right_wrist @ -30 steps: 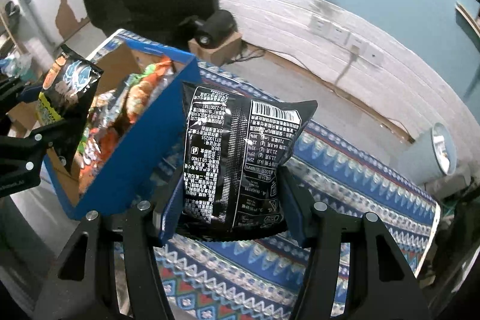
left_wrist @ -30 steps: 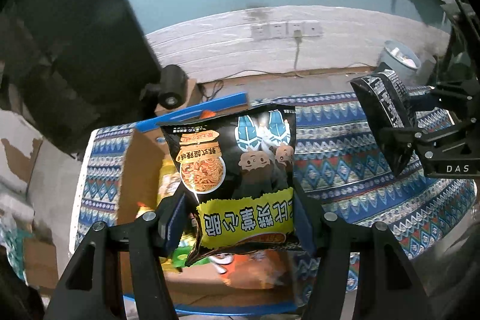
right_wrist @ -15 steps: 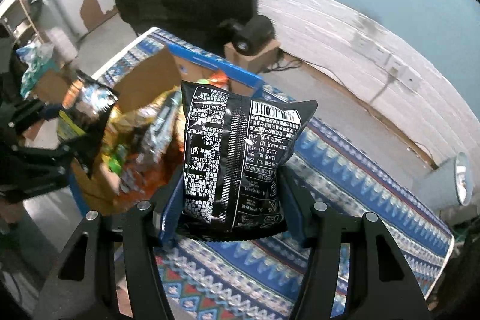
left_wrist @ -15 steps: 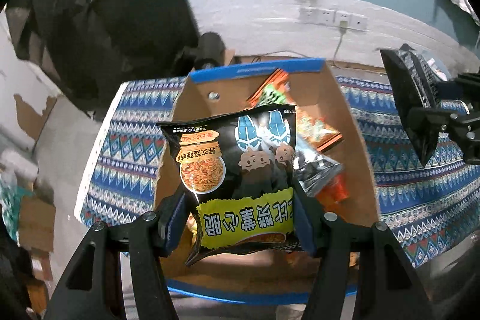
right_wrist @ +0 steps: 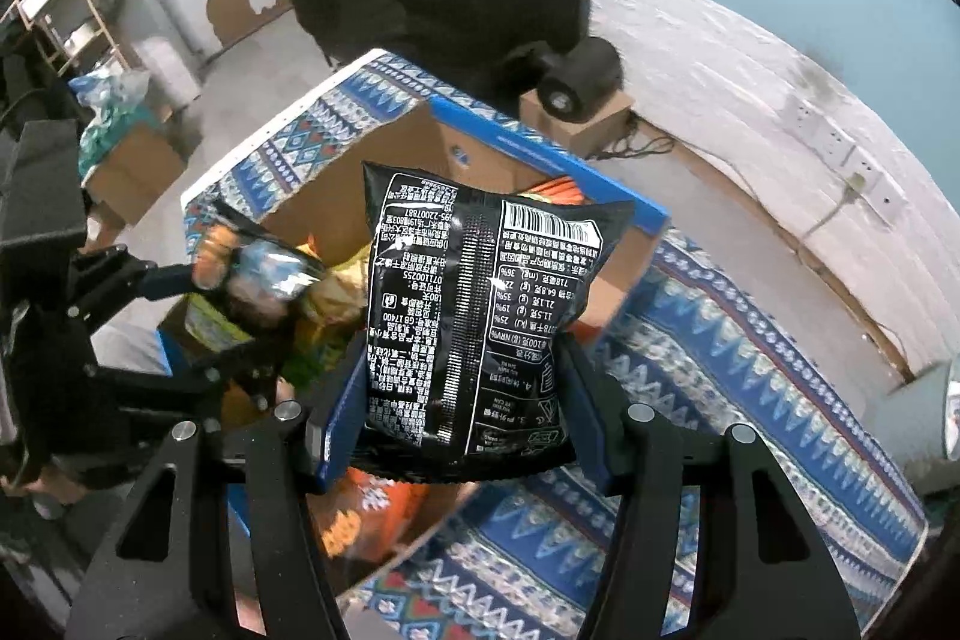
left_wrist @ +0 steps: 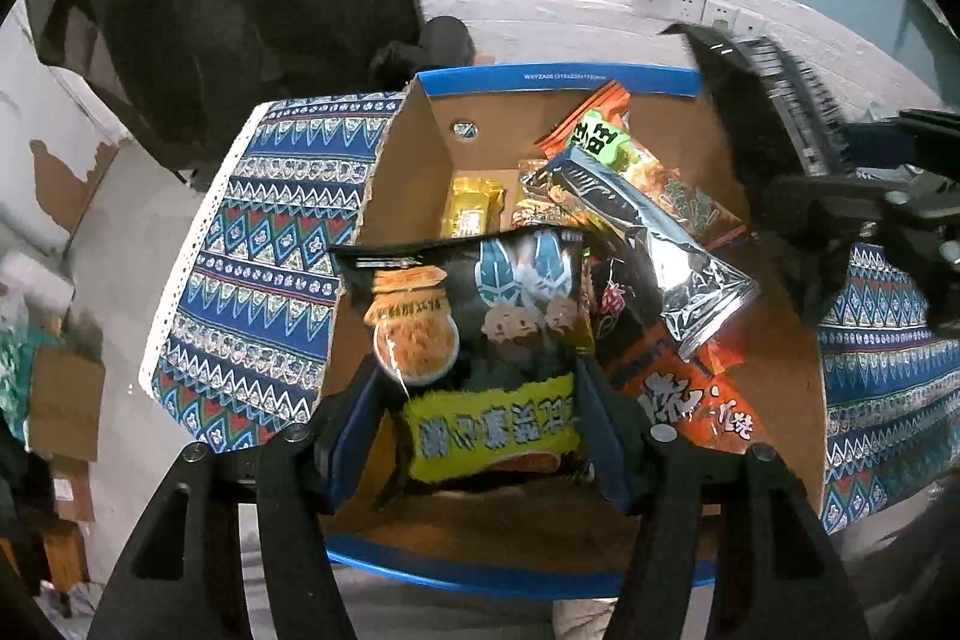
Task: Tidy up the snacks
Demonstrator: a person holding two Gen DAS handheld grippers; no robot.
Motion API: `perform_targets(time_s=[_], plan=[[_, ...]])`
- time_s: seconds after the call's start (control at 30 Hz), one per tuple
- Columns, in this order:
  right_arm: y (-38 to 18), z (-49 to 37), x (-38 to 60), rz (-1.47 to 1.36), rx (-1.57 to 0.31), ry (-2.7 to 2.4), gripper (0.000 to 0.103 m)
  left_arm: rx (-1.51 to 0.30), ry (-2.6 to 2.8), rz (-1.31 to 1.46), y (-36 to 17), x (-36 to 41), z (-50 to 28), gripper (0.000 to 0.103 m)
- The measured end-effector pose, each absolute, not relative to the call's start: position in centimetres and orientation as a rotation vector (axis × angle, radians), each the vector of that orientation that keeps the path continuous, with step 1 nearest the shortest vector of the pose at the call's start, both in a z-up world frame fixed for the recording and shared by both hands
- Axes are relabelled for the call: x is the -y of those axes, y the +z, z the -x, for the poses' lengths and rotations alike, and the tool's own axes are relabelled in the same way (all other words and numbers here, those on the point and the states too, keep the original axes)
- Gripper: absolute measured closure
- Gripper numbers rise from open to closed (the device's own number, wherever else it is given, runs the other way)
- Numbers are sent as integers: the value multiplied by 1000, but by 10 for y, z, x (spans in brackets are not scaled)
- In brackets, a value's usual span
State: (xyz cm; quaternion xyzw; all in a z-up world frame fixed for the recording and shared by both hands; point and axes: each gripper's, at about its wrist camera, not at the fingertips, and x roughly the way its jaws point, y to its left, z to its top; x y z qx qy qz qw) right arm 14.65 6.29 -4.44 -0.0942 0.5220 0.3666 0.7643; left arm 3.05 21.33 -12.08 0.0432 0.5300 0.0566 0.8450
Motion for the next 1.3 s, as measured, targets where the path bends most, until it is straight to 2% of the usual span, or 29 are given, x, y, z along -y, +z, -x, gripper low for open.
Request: perform_targets(time_s=[0.07,0.13,0.53,0.73,0.87,1.1,1.3], plan=[[-47,-146,-70,202,-1139,814,44,-1107,127,-90,-118,-215,-30,28],[-48,-145,-74,205,-1138,833,44,-1096,130,-88,-114,-216,-30,25],[-30,-140,-69,172,-1090,834,30,-1075,142,-34,-90,-230,-20,22],[-15,-133,-47,173,-1070,782,27,-1035,125,-21,-71,-225,-9,22],[-6,-126,-37,179,-1059,763,25,-996,99,-26,-58,-216,2,13],[17,-108,-14,172,-997,741,22,-948,73,-103,-44,-192,15,12],[25,-93,8,163,-965,707,22,-895,60,-142,-33,-176,29,3]])
